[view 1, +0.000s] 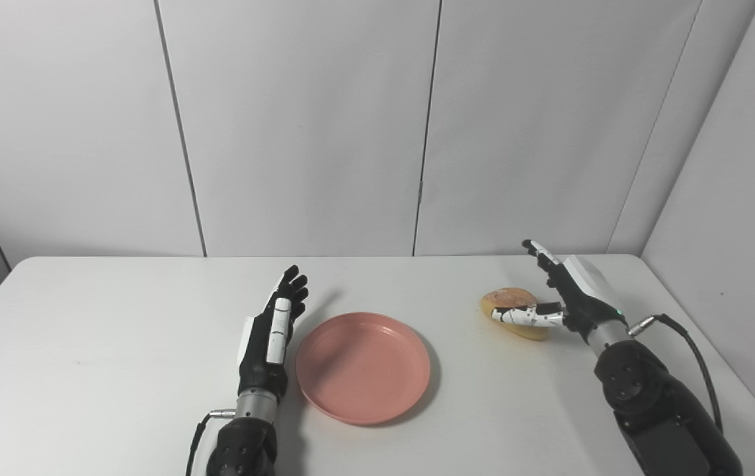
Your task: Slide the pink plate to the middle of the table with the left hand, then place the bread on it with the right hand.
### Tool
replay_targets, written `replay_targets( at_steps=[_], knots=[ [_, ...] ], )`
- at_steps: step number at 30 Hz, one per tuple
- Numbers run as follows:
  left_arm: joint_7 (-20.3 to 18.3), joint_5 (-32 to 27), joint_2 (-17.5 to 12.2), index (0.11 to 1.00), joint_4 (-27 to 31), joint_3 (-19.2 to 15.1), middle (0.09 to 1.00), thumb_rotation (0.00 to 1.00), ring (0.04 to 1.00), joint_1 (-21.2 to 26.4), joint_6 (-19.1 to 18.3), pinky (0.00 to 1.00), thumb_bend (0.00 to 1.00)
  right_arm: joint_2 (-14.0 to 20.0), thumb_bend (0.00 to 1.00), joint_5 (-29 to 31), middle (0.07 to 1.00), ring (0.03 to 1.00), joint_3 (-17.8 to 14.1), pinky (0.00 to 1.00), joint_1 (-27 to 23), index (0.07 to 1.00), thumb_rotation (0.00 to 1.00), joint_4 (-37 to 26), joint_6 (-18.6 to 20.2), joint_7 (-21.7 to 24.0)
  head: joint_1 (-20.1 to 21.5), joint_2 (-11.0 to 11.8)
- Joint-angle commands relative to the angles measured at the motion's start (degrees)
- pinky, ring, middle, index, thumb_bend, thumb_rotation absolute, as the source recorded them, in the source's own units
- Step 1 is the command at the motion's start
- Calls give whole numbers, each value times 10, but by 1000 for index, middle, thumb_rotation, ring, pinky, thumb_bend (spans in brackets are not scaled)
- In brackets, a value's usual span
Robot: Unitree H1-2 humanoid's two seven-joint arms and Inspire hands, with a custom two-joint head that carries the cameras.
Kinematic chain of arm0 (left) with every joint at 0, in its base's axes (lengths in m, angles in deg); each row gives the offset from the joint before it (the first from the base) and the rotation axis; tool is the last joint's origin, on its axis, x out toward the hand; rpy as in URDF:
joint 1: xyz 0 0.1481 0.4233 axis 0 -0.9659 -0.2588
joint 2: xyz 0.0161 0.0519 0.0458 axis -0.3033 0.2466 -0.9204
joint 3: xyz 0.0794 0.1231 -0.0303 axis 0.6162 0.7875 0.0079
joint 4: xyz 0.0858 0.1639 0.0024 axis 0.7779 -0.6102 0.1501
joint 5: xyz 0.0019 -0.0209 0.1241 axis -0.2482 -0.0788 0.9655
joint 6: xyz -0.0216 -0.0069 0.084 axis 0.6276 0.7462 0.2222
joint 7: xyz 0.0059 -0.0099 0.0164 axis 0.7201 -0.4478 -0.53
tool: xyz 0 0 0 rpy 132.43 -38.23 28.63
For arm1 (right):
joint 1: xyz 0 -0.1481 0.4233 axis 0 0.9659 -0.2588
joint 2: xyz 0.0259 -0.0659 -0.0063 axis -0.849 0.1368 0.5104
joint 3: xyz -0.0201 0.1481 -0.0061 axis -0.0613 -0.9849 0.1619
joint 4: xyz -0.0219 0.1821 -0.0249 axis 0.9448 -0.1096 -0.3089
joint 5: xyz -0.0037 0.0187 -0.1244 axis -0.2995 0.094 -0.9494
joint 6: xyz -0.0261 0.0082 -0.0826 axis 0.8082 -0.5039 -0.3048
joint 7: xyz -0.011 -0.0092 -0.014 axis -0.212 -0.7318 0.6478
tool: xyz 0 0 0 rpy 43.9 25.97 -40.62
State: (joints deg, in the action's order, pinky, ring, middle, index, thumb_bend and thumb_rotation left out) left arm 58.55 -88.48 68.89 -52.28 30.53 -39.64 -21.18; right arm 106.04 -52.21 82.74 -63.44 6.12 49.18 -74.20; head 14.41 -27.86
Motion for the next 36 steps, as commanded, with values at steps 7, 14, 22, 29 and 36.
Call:
replay_targets(
  at_steps=[7, 14, 22, 29, 36],
  knots=[
    [6, 8, -3, 898, -3, 3, 914, 1000, 923, -29, -3, 949, 695, 9, 861, -17, 907, 876, 15, 767, -42, 913, 342, 26, 1, -11, -2, -4],
    [12, 17, -6, 894, 2, 6, 909, 1000, 920, -29, -8, 940, 712, 2, 846, -32, 864, 820, 30, 705, -51, 890, 285, 54, 12, -17, -2, -6],
    [9, 12, -3, 892, 11, 4, 904, 1000, 911, -34, -11, 928, 703, -11, 745, -25, 800, 738, 22, 636, -49, 838, 208, 87, -12, -57, -6, -9],
    [-4, -3, -1, 896, 12, 1, 908, 1000, 917, -38, -4, 939, 710, -21, 606, -22, 636, 574, 21, 481, -47, 738, 186, 101, -45, -117, -6, -11],
    [-9, -10, 2, 892, 2, -2, 905, 1000, 910, -36, 12, 927, 701, -24, 471, -30, 563, 491, 24, 397, -47, 647, 2, 115, -87, -186, -7, -12]
  ],
)
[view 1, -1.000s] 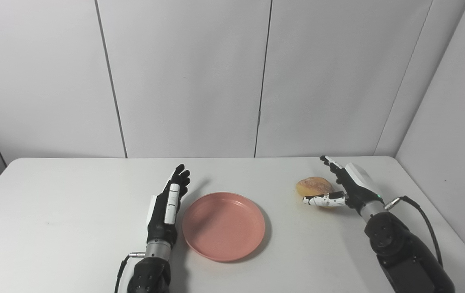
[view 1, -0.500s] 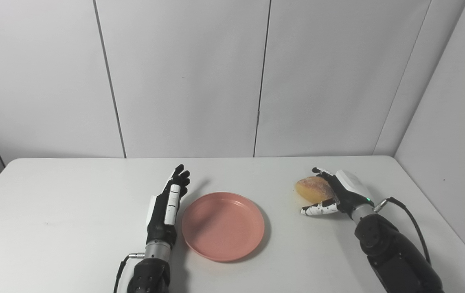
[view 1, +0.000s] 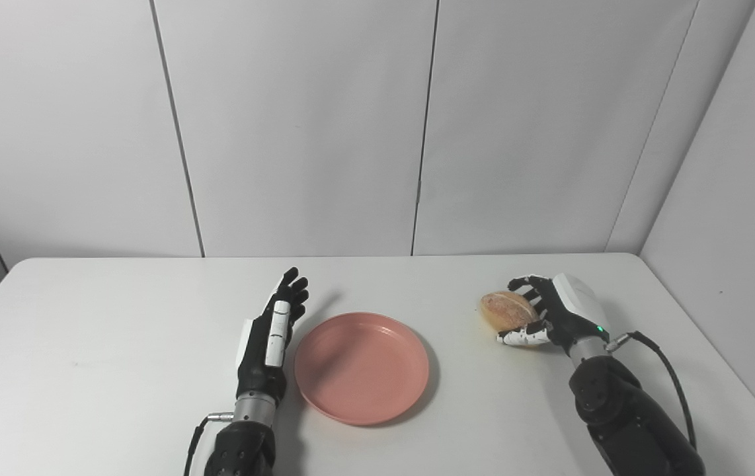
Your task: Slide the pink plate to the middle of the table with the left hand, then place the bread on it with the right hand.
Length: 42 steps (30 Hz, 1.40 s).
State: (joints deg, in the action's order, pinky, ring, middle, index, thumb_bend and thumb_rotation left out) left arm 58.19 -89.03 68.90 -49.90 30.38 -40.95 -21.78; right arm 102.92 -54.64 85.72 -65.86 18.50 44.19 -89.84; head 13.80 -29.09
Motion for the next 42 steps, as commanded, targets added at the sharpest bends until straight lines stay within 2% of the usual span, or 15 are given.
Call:
replay_targets(
  at_steps=[1, 4, 15, 20, 30, 42],
  knots=[
    [-4, -3, 2, 885, -25, 0, 897, 1000, 901, -22, 23, 916, 708, 8, 485, -5, 548, 479, -6, 389, -23, 557, 78, -7, -42, -36, -1, 1],
    [-5, -4, 1, 883, -28, 1, 895, 1000, 901, -21, 28, 919, 715, 8, 494, -3, 527, 458, -5, 373, -22, 498, 132, -7, -46, -42, -2, 0],
    [-10, -10, 4, 889, -52, 0, 901, 1000, 903, -12, 50, 906, 707, 2, 497, 9, 445, 352, -8, 277, -22, 493, 135, -21, -70, -51, -13, 9],
    [-4, -4, 5, 897, -50, 3, 907, 1000, 911, -12, 49, 909, 700, -9, 497, 15, 480, 389, -8, 306, -14, 494, 137, -61, -63, -37, -16, 10],
    [2, 6, 1, 893, -50, 6, 911, 1000, 915, -14, 49, 912, 681, -54, 499, 21, 438, 347, 5, 274, -10, 494, 139, -153, -55, 2, -16, 11],
    [28, 30, -2, 886, -36, 8, 898, 1000, 906, -17, 21, 924, 701, -111, 499, 13, 462, 382, 39, 314, -14, 493, 140, -203, -45, 40, -16, 15]
  ],
)
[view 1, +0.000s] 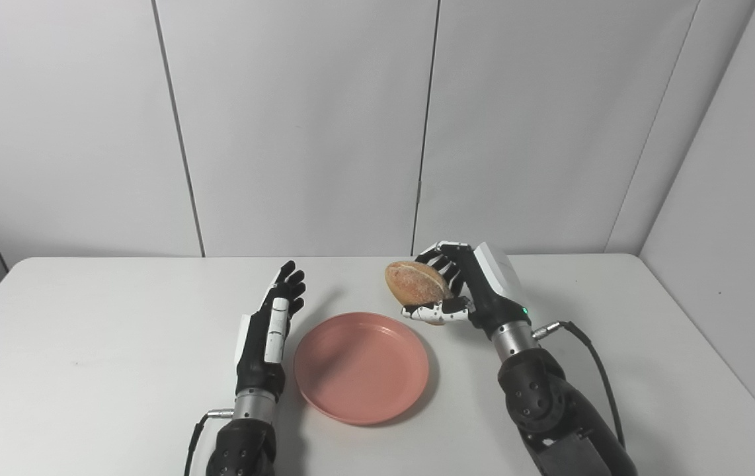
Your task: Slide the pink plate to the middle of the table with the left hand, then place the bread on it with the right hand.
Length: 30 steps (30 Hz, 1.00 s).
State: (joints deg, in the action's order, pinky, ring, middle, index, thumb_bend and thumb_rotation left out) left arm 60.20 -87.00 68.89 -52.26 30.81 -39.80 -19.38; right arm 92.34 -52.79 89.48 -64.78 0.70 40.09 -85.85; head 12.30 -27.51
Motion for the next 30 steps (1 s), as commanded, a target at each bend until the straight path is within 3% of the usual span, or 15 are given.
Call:
replay_targets(
  at_steps=[1, 13, 27, 30],
  knots=[
    [8, 11, -3, 887, -10, 4, 898, 1000, 908, -30, -5, 931, 701, -12, 499, -8, 466, 388, 5, 322, -25, 493, 141, -25, -3, 2, -1, -1],
    [-2, 3, 5, 881, 5, 2, 902, 1000, 907, -42, -12, 911, 697, -47, 499, -24, 437, 360, 37, 290, -23, 491, 136, -10, -29, 10, -17, -1],
    [-3, 3, 9, 893, 10, 3, 915, 1000, 919, -44, -9, 930, 664, -39, 497, -44, 449, 370, 71, 292, -9, 491, 133, 31, -62, 7, -26, -3],
    [-3, 4, 10, 892, 10, 2, 913, 1000, 916, -44, -9, 927, 670, -35, 497, -44, 461, 375, 74, 295, -5, 491, 132, 29, -52, 22, -28, -2]
  ],
)
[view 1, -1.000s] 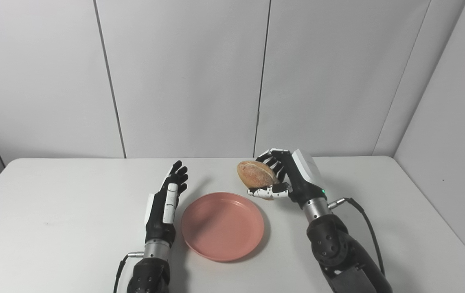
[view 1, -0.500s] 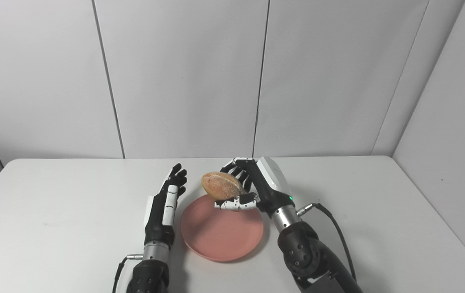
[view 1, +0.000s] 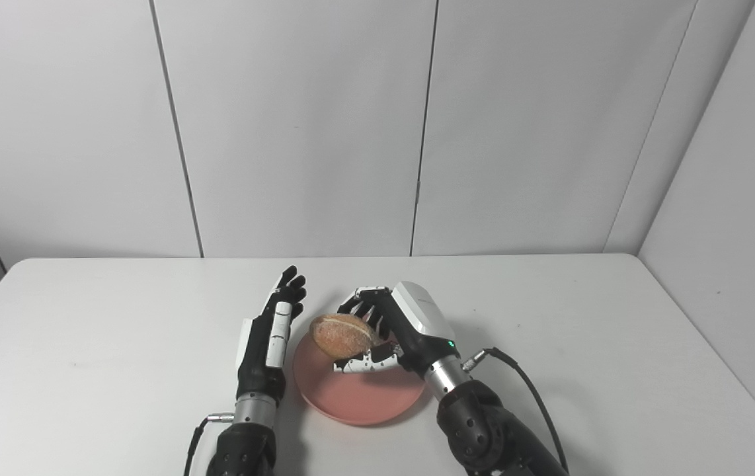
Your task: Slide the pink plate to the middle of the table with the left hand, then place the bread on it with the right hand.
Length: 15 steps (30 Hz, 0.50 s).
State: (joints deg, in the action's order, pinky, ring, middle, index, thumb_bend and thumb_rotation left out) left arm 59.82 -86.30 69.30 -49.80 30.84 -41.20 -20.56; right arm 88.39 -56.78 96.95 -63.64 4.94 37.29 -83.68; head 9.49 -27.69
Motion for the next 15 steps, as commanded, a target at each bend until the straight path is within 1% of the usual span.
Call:
replay_targets(
  at_steps=[1, 2, 4, 6, 12, 13, 15],
  knots=[
    [2, -3, 6, 891, -13, 2, 911, 1000, 913, -30, 2, 928, 672, 6, 497, -5, 465, 378, 0, 298, -16, 491, 130, -13, -24, 2, 0, 0],
    [3, -1, 6, 891, -11, 3, 911, 1000, 913, -31, -1, 928, 673, 7, 498, -5, 465, 379, 1, 299, -16, 491, 130, -11, -26, 2, 0, 0],
    [0, 1, 5, 907, -6, 5, 927, 1000, 934, -33, -8, 962, 684, 9, 498, -8, 467, 381, 2, 303, -13, 491, 127, -10, -26, 3, 0, -2],
    [0, -2, 6, 901, -2, 5, 924, 1000, 927, -35, -11, 940, 686, 11, 499, -12, 474, 388, 3, 309, -12, 491, 125, -11, -21, 5, 0, -2],
    [-1, 5, 3, 912, 3, 10, 932, 1000, 937, -38, -15, 957, 686, 17, 499, -29, 489, 410, 7, 327, -12, 491, 128, -4, -24, -1, 0, 2],
    [0, 3, 4, 911, 4, 10, 931, 1000, 937, -39, -14, 958, 685, 18, 498, -32, 494, 416, 7, 333, -11, 492, 128, -3, -23, -2, -3, 9],
    [0, -2, 7, 904, 4, 8, 923, 1000, 928, -41, -10, 941, 675, 19, 499, -35, 502, 426, 7, 347, -9, 492, 130, -2, -21, -2, -7, 13]
  ],
)
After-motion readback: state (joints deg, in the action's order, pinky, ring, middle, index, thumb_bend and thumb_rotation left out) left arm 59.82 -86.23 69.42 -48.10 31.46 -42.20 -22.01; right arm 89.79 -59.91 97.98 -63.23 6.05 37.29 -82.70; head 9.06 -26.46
